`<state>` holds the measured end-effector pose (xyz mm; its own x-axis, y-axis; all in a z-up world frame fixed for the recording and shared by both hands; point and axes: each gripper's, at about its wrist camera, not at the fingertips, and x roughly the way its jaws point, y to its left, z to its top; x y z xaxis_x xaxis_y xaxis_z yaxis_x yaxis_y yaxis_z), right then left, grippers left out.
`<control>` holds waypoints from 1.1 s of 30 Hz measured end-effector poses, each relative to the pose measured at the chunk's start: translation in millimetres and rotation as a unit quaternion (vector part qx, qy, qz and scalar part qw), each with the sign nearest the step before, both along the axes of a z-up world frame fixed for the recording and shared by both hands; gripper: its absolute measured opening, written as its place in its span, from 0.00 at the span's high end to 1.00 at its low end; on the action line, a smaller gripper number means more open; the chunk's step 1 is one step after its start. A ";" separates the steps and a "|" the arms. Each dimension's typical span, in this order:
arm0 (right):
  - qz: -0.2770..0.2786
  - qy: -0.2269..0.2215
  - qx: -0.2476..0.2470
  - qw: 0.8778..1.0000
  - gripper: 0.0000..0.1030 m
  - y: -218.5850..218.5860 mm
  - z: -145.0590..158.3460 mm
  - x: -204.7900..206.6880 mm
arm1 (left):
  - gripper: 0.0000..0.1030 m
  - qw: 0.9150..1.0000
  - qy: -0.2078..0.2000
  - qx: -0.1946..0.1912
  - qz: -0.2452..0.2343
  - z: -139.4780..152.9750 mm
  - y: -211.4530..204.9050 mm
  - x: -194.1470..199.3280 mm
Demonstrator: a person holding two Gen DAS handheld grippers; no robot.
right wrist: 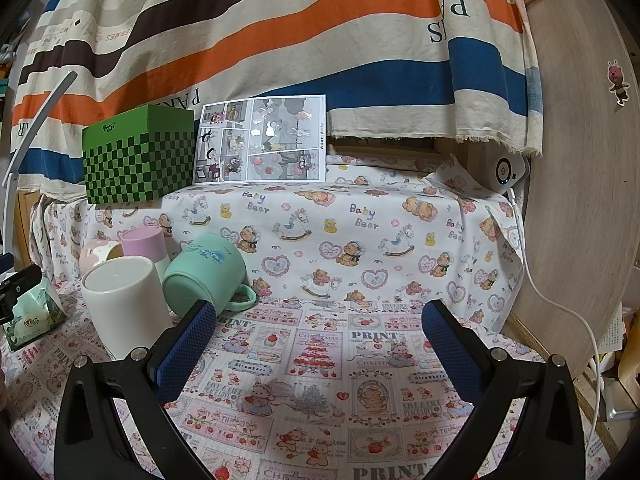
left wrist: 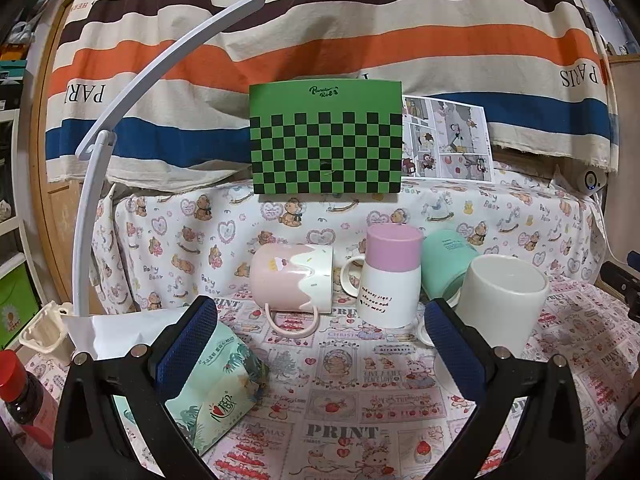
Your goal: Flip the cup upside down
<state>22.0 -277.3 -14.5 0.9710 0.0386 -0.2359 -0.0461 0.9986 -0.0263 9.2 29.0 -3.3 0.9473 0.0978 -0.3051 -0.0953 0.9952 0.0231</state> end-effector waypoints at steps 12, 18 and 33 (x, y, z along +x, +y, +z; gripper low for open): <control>-0.003 0.000 0.000 1.000 0.00 -0.8 -0.8 0.0 | 0.00 1.000 -0.002 -0.002 0.004 0.3 1.6 -0.1; -0.003 0.000 0.000 1.000 0.00 -0.4 -0.2 0.2 | 0.00 1.000 -0.002 -0.002 0.004 0.3 2.0 0.3; -0.009 0.002 0.001 1.000 0.00 -1.8 -1.7 0.4 | 0.00 1.000 -0.002 -0.003 0.010 -0.2 2.9 -0.5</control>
<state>22.4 -279.1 -16.2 0.9704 0.0224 -0.2403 -0.0290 0.9993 -0.0237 8.7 31.9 -3.5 0.9465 0.1146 -0.3017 -0.1147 0.9932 0.0173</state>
